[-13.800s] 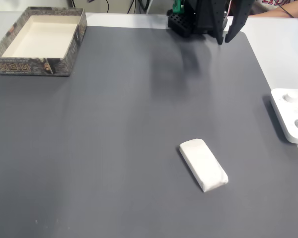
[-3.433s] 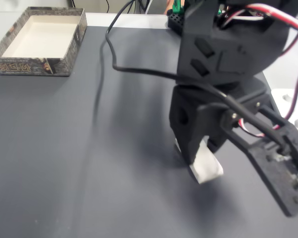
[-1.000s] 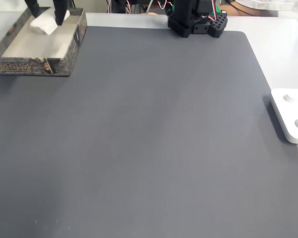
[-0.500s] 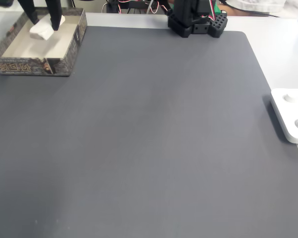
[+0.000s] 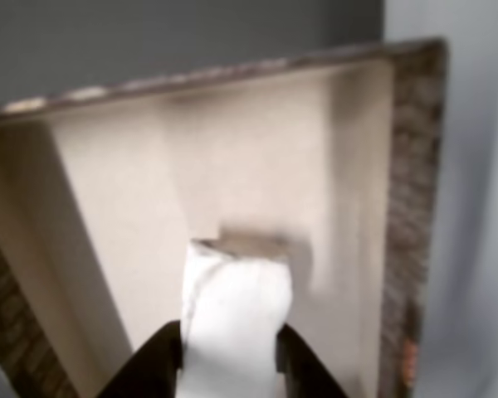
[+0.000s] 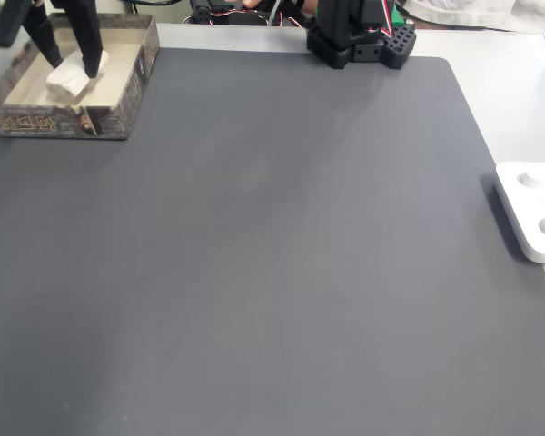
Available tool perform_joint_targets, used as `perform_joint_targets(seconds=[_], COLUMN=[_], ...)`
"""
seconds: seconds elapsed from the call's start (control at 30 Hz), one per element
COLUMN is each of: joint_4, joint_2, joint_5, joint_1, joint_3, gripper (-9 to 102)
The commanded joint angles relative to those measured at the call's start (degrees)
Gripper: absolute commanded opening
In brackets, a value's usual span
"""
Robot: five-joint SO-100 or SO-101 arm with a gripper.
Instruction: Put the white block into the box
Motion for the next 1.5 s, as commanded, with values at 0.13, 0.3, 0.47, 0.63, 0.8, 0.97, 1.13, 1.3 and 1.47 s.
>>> perform_joint_targets(seconds=[0.13,0.3,0.47,0.63,0.8,0.97,1.13,1.3,1.47], joint_4=[-0.3,-0.4,-0.4,-0.4,-1.1,-1.1,-1.1,-1.1,-1.0], joint_2=[0.8,0.2,-1.0,-1.5,-1.6,-0.9,2.0,5.4,9.1], joint_5=[0.4,0.6,0.8,1.1,1.1,1.5,1.5,1.5,1.2], joint_1=[0.8,0.7,0.7,0.2,-0.4,-0.1,0.1,-0.7,-1.6], joint_3=[-4.4,-4.4,-4.4,-4.6,-4.9,-5.0,-5.7,-6.1,-5.6], gripper=[0,3,7,16,26,31,32,33,34])
